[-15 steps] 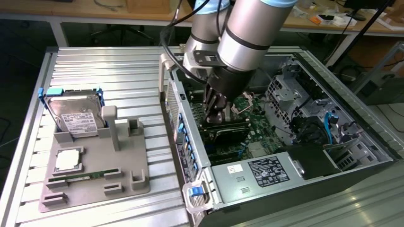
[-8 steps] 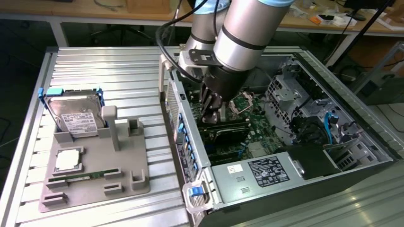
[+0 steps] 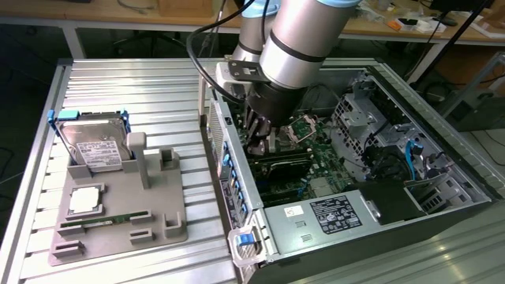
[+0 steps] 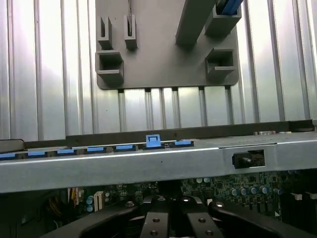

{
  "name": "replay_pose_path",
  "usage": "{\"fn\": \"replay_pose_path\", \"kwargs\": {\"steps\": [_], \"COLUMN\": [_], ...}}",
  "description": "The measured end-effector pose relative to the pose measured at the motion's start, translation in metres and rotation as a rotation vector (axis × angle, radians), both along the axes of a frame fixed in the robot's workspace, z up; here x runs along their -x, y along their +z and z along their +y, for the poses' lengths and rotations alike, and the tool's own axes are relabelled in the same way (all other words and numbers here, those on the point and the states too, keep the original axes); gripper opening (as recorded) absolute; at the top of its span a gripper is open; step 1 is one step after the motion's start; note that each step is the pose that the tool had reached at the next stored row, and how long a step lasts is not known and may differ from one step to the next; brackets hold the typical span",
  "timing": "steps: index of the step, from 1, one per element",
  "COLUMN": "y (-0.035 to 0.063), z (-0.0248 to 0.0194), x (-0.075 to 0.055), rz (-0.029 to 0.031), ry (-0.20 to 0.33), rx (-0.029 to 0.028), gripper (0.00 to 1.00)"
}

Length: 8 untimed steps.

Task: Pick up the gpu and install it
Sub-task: 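Press down on the gpu until it lock into place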

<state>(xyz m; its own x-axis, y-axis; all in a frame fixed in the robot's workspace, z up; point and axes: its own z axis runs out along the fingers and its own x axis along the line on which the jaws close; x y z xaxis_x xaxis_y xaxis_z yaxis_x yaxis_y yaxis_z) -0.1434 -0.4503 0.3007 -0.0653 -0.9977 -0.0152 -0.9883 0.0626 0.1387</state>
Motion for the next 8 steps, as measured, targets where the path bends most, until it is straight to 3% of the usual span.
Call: {"fn": "replay_pose_path", "kwargs": {"steps": [6,8], "y": [0.0000,0.0008], "z": [-0.0008,-0.0009], "x": [0.0043,0.0049], "rz": [0.0070,0.0069], "ry": [0.000,0.000], "rx": [0.0000,0.0001], "gripper": [0.11,0.11]}}
